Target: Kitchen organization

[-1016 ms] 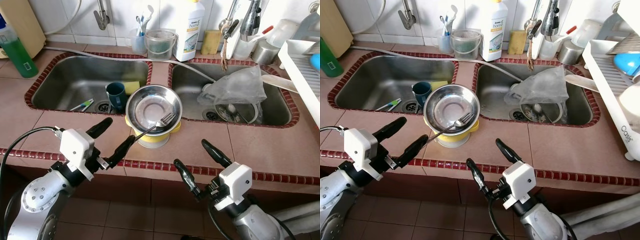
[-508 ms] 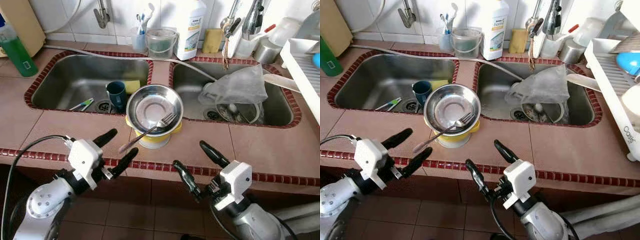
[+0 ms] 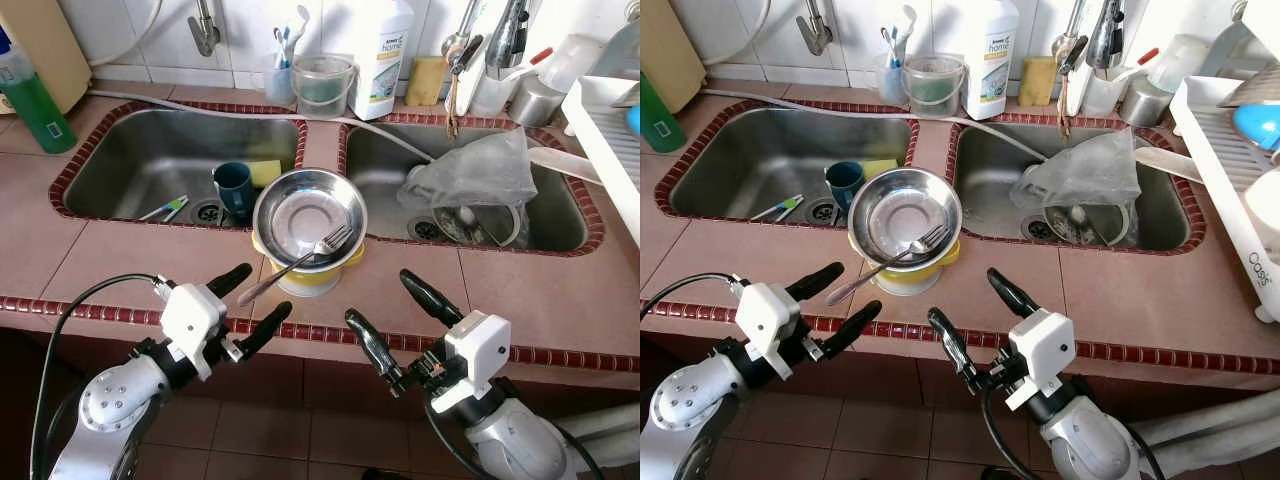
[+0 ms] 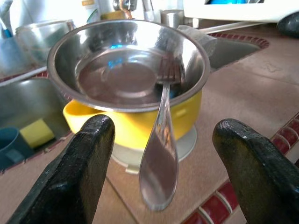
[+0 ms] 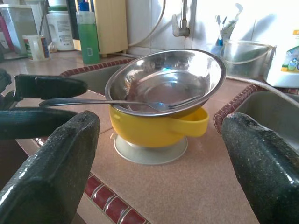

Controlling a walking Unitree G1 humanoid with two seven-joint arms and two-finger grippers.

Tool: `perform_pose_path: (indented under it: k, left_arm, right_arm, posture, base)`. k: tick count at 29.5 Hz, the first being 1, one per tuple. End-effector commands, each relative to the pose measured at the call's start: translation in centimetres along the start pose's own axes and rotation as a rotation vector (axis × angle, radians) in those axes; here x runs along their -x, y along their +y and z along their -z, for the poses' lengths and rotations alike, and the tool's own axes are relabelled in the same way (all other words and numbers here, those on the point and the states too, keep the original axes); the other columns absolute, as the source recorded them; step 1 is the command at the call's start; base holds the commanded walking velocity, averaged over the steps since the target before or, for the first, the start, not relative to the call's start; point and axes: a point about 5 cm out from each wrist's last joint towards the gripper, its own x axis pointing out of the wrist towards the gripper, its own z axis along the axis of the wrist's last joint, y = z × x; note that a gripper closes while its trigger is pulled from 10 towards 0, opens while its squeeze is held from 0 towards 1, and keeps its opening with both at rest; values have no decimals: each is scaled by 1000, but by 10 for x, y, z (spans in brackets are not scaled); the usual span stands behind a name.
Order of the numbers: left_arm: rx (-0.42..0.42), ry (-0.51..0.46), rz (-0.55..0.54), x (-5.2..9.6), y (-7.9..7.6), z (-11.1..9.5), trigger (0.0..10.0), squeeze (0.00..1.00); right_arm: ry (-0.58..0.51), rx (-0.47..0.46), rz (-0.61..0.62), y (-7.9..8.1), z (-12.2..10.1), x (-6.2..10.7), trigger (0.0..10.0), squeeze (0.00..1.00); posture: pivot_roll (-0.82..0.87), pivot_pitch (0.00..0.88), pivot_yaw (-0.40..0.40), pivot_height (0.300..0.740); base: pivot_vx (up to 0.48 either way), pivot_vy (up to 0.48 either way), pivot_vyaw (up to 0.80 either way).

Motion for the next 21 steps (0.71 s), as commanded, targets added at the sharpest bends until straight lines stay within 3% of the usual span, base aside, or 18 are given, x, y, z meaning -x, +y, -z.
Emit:
perform_pose_path:
  k: [1, 13, 14, 15, 16, 17, 21]
  left_arm:
    - [-10, 5, 26, -2, -3, 3, 10000, 0]
    - [2, -6, 57, -9, -12, 8, 10000, 0]
    - [5, -10, 56, -9, -12, 8, 8667, 0]
    - [8, -12, 56, -10, -12, 8, 8667, 0]
    - [6, -15, 55, -10, -12, 7, 3765, 0]
    - [23, -28, 42, -10, -11, 6, 0, 0]
    - [20, -29, 38, -10, -9, 5, 0, 0]
  right_arm:
    - [-13, 3, -7, 2, -5, 1, 10000, 0]
    - [-18, -30, 15, 4, -10, 3, 10000, 0]
    - [-18, -30, 16, 4, -10, 3, 10000, 0]
    - [-18, -30, 17, 4, -10, 3, 10000, 0]
    - [-16, -30, 17, 4, -10, 4, 10000, 0]
    - [-13, -29, 19, 4, -10, 4, 10000, 0]
    - [-12, -29, 20, 4, -10, 4, 10000, 0]
  posture:
    - [-115, 173, 25, 740]
    - [-135, 181, 30, 740]
    - [-136, 183, 31, 740]
    - [-136, 184, 30, 740]
    - [-135, 184, 30, 740]
    - [-135, 187, 29, 740]
    - [-134, 190, 30, 740]
  base:
    - [0, 0, 0]
    - [0, 0, 0]
    - [0, 0, 0]
    - [0, 0, 0]
    - [0, 0, 0]
    - [0, 0, 0]
    - [0, 0, 0]
